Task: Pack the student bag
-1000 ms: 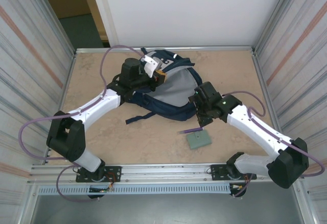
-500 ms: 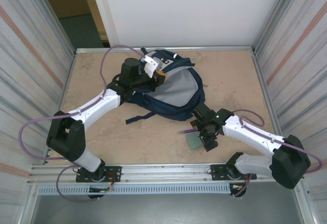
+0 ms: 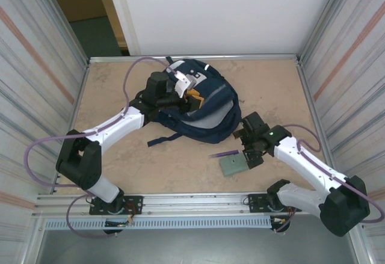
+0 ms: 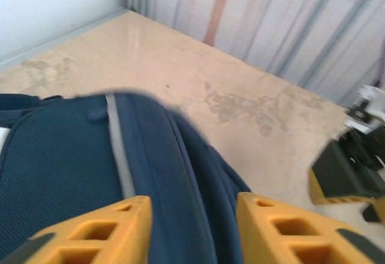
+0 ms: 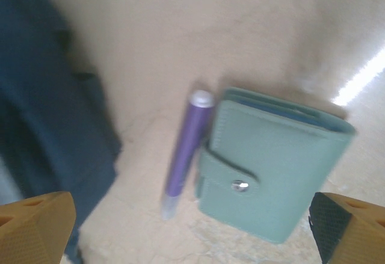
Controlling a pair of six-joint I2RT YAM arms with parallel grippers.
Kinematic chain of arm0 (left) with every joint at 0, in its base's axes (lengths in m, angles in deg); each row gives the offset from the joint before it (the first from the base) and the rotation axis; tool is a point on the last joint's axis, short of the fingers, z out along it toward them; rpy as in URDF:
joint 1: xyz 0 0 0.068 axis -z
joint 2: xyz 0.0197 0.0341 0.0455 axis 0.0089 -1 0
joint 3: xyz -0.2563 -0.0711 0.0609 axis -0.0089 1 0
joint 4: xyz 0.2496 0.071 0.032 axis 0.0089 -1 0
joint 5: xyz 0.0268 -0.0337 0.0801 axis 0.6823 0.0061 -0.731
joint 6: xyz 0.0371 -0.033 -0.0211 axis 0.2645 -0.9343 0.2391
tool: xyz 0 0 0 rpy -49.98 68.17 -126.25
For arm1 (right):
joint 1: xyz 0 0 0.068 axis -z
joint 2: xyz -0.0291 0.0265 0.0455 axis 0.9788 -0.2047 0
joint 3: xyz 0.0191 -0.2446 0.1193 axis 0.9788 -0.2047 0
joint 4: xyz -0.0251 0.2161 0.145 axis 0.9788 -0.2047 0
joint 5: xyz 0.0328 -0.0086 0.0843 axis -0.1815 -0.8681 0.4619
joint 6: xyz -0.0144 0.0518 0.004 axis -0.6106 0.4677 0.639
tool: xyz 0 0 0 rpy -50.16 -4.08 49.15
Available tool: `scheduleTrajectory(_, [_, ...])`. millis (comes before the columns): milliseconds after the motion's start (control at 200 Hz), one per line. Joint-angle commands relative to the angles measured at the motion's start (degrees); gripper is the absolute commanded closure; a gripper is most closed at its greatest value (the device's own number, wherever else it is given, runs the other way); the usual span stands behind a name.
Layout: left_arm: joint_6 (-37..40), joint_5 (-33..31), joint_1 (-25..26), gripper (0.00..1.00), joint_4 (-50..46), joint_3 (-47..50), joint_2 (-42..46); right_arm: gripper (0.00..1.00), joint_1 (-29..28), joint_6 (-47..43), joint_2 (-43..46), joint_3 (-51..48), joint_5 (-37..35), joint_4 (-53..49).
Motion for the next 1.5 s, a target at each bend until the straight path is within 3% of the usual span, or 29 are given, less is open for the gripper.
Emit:
scheduleTrajectory(0, [-1.5, 5.0, -2.0, 0.53, -3.1, -1.8, 1.8, 0.0, 1.0, -13.2, 0.1, 5.5, -0.5, 4.3])
scheduleTrajectory(90, [-2.8, 4.0, -4.3, 0.51, -6.2, -0.6, 4.2, 0.02, 0.8, -21.5, -2.1, 9.6, -0.7, 5.0])
scheduleTrajectory(220, [-13.9, -10.8, -9.0, 0.51, -15.7, -1.0, 5.4, 0.07, 0.2, -34.9, -9.9, 15.6, 4.6, 6.7])
scheduleTrajectory(281, [-21.0, -14.3, -12.4, 0.53, -21.6, -2.4, 3.8, 0.09, -2.0, -39.6, -14.2, 19.7, 4.8, 5.5])
scheduleTrajectory(391, [-32.0, -9.9, -18.5, 0.53, -28.0, -3.7, -1.0, 0.11, -6.9, -44.8, -20.6, 25.4, 3.2, 5.3])
scheduleTrajectory(476, [-37.2, -5.8, -20.8, 0.52, -28.5, -3.4, -5.0, 0.15, -8.2, -46.8, -24.5, 26.4, 7.8, 9.0])
scheduleTrajectory(596, [-38.6, -5.6, -20.1, 0.51, -27.9, -4.2, -8.6, 0.22, -9.3, -49.5, -29.3, 27.2, 13.3, 14.0])
scheduleTrajectory(982, [-43.1, -10.8, -16.3, 0.45, -27.8, -4.5, -12.8, 0.25, -11.6, -56.5, -39.1, 33.2, 7.4, 13.6])
scheduleTrajectory(1057, [-44.2, -13.0, -15.5, 0.39, -28.0, -3.5, -12.4, 0.26, -11.6, -57.2, -40.1, 33.1, 7.3, 14.8])
scheduleTrajectory(1102, [-45.1, -15.5, -15.1, 0.28, -29.0, -2.9, -11.8, 0.26, -11.6, -57.7, -40.7, 33.1, 7.5, 15.7])
scheduleTrajectory(1193, [-46.8, -18.1, -14.5, 0.26, -28.6, -1.3, -11.1, 0.28, -11.5, -58.4, -42.1, 33.3, 7.7, 17.0])
scheduleTrajectory(1298, [-48.1, -17.9, -14.5, 0.31, -26.2, -1.2, -12.0, 0.29, -11.8, -58.7, -43.2, 33.4, 7.7, 18.4])
scheduleTrajectory(1453, [-48.3, -18.6, -14.6, 0.45, -22.7, -2.0, -13.6, 0.3, -12.0, -58.6, -44.0, 32.9, 7.9, 19.9])
scheduleTrajectory(1493, [-48.0, -19.4, -14.6, 0.53, -22.4, -2.3, -13.7, 0.3, -12.1, -58.8, -43.9, 32.5, 7.9, 20.4])
